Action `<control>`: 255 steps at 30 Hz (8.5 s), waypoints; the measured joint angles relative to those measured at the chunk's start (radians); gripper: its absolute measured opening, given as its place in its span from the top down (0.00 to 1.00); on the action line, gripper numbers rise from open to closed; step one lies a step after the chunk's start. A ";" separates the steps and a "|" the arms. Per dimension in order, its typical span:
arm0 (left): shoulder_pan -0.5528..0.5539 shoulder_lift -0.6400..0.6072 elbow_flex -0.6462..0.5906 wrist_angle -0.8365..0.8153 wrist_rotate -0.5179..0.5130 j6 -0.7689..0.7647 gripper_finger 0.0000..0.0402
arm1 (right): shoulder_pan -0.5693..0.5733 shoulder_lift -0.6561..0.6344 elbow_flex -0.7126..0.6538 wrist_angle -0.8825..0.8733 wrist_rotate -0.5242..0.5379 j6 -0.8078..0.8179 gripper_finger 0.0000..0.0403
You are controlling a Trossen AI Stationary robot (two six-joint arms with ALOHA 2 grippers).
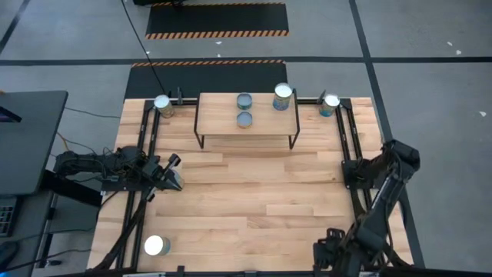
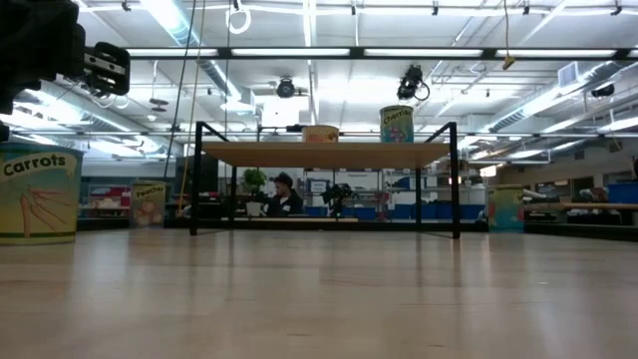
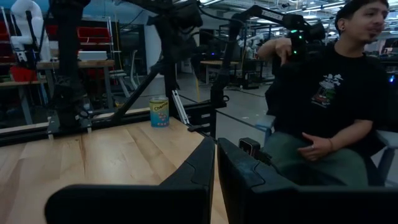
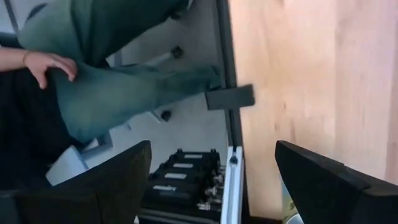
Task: Pick and place cans onto a shelf
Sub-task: Put the big blue canned cherries on the shelf aligned with the other big blue canned cherries
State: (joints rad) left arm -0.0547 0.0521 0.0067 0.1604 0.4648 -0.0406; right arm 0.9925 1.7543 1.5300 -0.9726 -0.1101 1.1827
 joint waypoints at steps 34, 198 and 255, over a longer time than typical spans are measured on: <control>0.000 0.000 0.000 0.000 0.000 0.000 0.93 | 0.156 0.060 0.073 -0.371 0.021 0.119 0.11; 0.000 0.000 0.000 0.002 0.000 0.000 0.93 | -0.535 0.148 0.012 -0.075 0.113 -2.015 0.19; 0.000 0.000 0.000 0.000 0.000 0.000 0.93 | -0.438 -0.387 -0.444 0.181 0.273 -1.040 0.13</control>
State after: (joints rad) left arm -0.0544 0.0521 0.0063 0.1604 0.4648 -0.0406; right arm 0.5542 1.3672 1.0862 -0.7918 0.1631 0.1425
